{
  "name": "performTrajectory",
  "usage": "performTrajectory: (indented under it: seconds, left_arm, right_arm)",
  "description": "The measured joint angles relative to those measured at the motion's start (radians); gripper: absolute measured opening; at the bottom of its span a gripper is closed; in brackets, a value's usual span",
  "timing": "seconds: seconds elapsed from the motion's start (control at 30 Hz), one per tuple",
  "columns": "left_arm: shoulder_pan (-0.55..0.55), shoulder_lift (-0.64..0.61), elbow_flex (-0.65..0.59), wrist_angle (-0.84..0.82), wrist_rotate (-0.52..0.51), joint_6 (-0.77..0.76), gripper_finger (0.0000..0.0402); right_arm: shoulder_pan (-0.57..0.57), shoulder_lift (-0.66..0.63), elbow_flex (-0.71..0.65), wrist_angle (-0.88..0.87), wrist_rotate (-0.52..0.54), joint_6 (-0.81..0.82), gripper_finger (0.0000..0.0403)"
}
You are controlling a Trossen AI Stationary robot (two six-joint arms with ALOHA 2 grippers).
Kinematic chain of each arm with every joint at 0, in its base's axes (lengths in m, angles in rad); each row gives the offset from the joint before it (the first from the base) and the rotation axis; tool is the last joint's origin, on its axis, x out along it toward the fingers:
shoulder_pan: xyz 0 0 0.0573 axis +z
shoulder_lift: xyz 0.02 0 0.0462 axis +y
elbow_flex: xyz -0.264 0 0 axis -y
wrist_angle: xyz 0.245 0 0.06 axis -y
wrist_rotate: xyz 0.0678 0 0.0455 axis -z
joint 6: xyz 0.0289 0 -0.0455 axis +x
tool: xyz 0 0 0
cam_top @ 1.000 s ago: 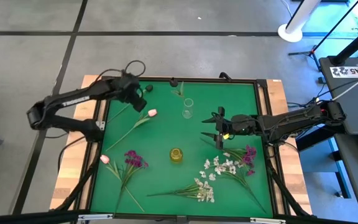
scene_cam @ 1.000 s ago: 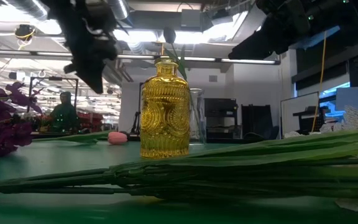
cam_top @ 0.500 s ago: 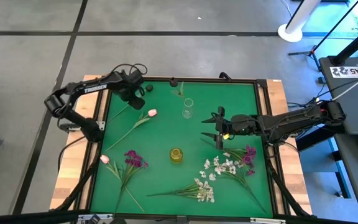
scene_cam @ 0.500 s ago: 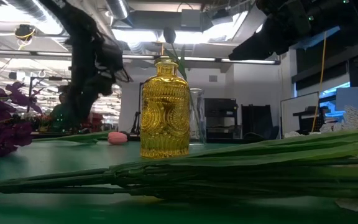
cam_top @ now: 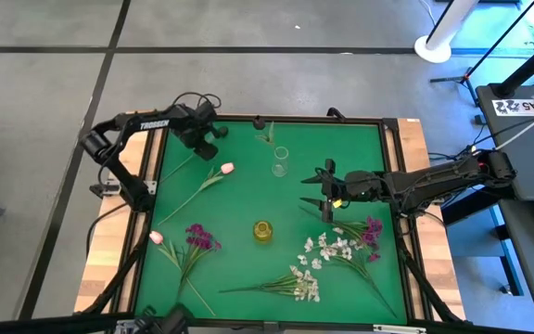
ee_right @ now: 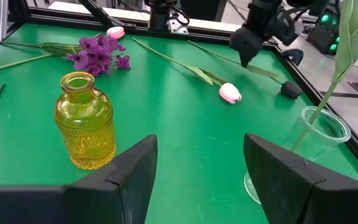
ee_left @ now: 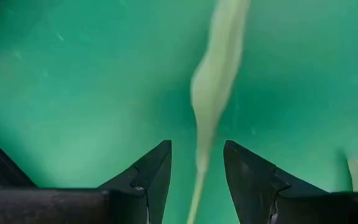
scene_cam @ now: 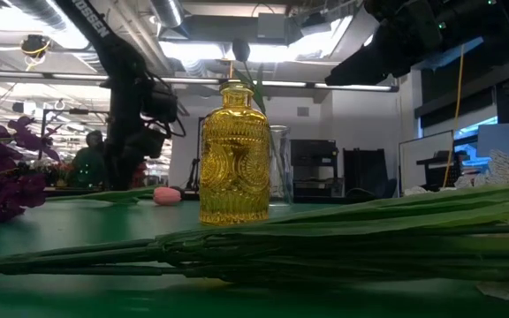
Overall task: Sort flowers into vase by color
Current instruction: Put the black tulip into the transparent vase
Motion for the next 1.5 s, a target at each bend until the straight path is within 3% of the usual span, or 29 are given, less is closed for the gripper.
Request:
performTrajectory:
  seconds: [0.37,0.8,0.93,1.13,1.5]
  left_arm:
    - [0.021,0.001,-0.003,0.036,0.0,-0.016,0.0144]
    - [0.021,-0.001,-0.089,0.115,0.005,-0.003,0.014]
    - [0.02,-0.001,-0.089,0.113,0.011,-0.004,0.0108]
    - [0.014,-0.001,-0.09,0.084,0.004,-0.016,0.0017]
    - [-0.025,-0.102,0.02,0.06,0.076,-0.05,0.0004]
  right_arm:
    - [0.0,0.0,0.0,0.003,-0.001,0.02,0.0238]
    - [0.0,0.0,0.0,0.002,0.0,0.026,0.0238]
    - [0.0,0.0,0.0,0.002,0.0,0.026,0.0238]
    - [0.0,0.0,0.0,0.004,0.001,0.026,0.0238]
    - [0.0,0.0,0.0,0.008,0.002,0.046,0.0238]
